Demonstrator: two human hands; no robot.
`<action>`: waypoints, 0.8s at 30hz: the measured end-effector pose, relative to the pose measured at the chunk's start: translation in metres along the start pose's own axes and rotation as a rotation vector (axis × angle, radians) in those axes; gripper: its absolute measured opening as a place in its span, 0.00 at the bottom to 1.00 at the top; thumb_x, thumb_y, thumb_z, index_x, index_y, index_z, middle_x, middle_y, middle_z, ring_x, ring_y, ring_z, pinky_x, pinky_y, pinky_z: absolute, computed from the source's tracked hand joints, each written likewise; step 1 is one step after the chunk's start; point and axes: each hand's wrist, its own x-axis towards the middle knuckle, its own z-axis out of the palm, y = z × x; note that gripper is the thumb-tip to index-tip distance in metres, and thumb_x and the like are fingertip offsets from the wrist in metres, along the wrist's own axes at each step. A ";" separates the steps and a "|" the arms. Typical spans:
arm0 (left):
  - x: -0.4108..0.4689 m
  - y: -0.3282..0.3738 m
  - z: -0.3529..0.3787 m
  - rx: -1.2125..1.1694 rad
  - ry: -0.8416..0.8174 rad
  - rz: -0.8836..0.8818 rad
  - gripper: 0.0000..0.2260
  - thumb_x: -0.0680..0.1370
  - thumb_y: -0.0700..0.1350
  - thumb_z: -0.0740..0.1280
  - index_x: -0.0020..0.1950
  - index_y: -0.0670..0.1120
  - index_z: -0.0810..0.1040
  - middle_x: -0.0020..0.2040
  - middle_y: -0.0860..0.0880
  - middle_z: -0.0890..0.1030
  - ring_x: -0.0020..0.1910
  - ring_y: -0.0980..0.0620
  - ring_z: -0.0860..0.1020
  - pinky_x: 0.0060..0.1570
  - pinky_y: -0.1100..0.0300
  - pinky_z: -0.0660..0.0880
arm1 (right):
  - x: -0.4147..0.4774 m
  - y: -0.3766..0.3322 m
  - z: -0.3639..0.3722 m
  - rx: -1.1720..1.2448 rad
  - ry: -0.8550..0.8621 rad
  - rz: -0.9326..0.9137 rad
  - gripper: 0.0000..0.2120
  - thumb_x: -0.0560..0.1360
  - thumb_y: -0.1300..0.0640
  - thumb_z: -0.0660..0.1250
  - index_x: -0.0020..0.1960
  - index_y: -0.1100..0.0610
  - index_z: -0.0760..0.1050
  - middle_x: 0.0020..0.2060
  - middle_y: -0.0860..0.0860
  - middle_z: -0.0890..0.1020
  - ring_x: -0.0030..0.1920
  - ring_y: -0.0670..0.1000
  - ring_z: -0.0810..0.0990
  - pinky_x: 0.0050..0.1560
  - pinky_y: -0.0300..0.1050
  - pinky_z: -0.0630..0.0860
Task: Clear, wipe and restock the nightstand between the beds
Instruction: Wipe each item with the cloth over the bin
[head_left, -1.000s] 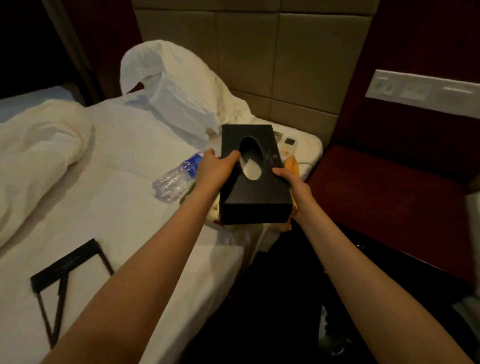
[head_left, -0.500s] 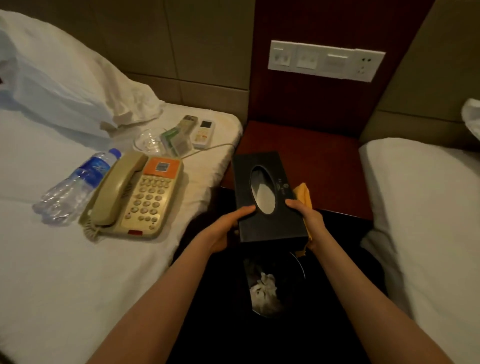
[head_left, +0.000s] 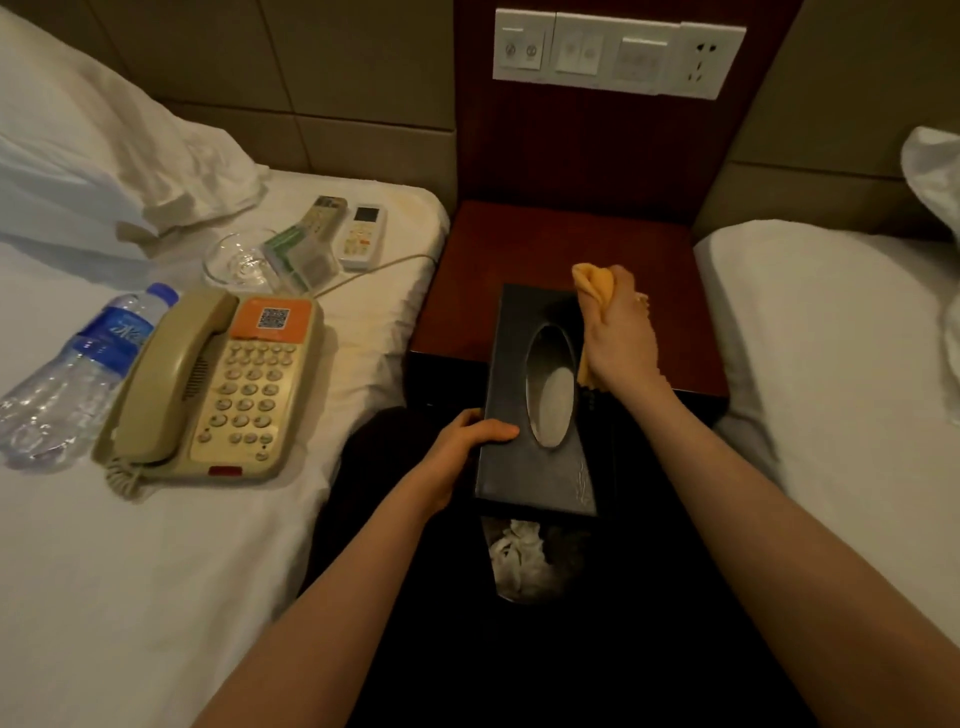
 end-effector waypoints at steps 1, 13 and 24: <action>0.001 -0.002 0.000 0.027 0.006 -0.001 0.36 0.48 0.55 0.73 0.55 0.49 0.73 0.53 0.47 0.78 0.54 0.46 0.78 0.56 0.50 0.75 | 0.004 -0.001 0.005 -0.091 -0.018 -0.017 0.25 0.80 0.44 0.53 0.74 0.53 0.55 0.61 0.58 0.74 0.56 0.60 0.75 0.50 0.52 0.72; 0.007 -0.008 0.000 0.084 -0.046 -0.066 0.49 0.51 0.58 0.76 0.70 0.47 0.68 0.63 0.43 0.77 0.60 0.41 0.77 0.65 0.42 0.70 | 0.005 -0.035 0.037 -0.416 -0.083 -0.280 0.27 0.81 0.48 0.54 0.74 0.60 0.51 0.52 0.58 0.79 0.46 0.61 0.81 0.37 0.48 0.71; 0.010 -0.010 0.005 0.014 -0.045 -0.061 0.44 0.51 0.54 0.75 0.66 0.41 0.74 0.57 0.43 0.80 0.54 0.45 0.79 0.54 0.53 0.75 | -0.029 -0.017 0.032 -0.421 -0.320 -0.272 0.19 0.81 0.48 0.54 0.69 0.51 0.69 0.62 0.59 0.72 0.57 0.60 0.74 0.49 0.50 0.73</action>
